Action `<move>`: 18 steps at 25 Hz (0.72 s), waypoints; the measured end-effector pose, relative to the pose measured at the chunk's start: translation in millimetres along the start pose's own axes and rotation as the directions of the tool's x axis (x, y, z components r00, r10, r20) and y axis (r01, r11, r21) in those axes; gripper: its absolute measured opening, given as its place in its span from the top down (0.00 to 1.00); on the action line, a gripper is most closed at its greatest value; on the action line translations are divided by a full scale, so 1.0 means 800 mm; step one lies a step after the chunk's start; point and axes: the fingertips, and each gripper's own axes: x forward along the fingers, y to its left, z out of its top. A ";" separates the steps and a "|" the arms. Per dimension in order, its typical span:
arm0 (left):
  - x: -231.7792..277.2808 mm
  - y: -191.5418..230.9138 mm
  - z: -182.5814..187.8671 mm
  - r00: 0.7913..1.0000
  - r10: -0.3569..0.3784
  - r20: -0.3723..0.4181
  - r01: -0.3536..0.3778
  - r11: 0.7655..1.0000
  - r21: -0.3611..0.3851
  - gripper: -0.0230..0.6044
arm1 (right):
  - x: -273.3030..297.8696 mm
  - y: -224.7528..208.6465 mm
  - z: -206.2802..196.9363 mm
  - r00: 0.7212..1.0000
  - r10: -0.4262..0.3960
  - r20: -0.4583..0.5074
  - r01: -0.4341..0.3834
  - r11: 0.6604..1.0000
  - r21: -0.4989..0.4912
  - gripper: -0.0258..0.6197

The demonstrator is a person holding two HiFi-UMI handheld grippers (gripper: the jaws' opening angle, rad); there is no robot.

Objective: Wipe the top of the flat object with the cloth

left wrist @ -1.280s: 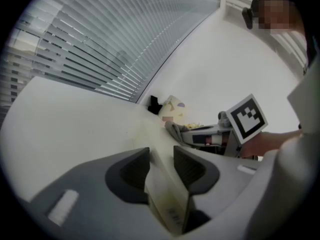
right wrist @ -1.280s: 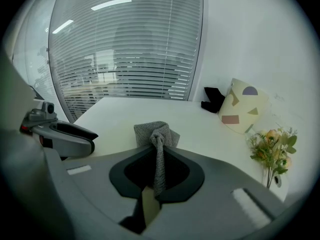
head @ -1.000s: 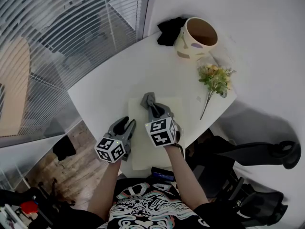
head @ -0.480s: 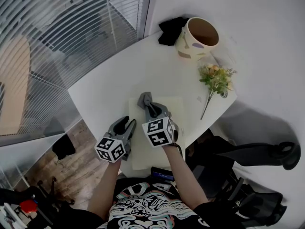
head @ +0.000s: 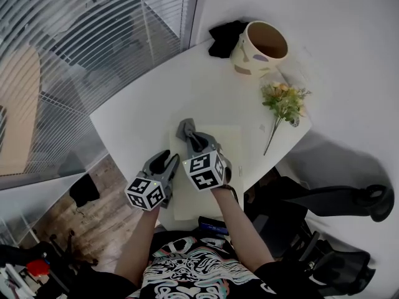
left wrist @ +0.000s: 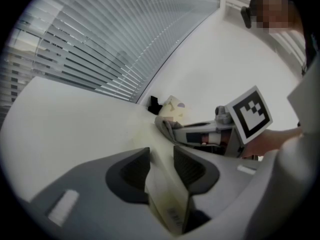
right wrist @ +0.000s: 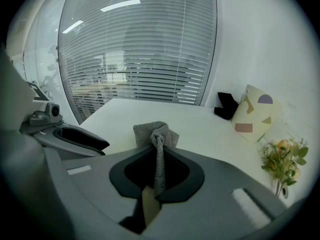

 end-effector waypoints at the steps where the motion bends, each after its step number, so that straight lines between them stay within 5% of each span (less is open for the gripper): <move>1: 0.000 0.000 0.000 1.000 -0.001 0.000 0.001 1.000 -0.001 0.68 | 0.000 0.000 0.000 1.000 0.002 0.000 -0.002 1.000 -0.002 0.93; 18: -0.001 0.000 0.001 1.000 0.000 0.001 0.000 1.000 -0.003 0.68 | 0.003 0.013 0.007 0.997 0.081 0.020 -0.080 0.996 -0.029 0.93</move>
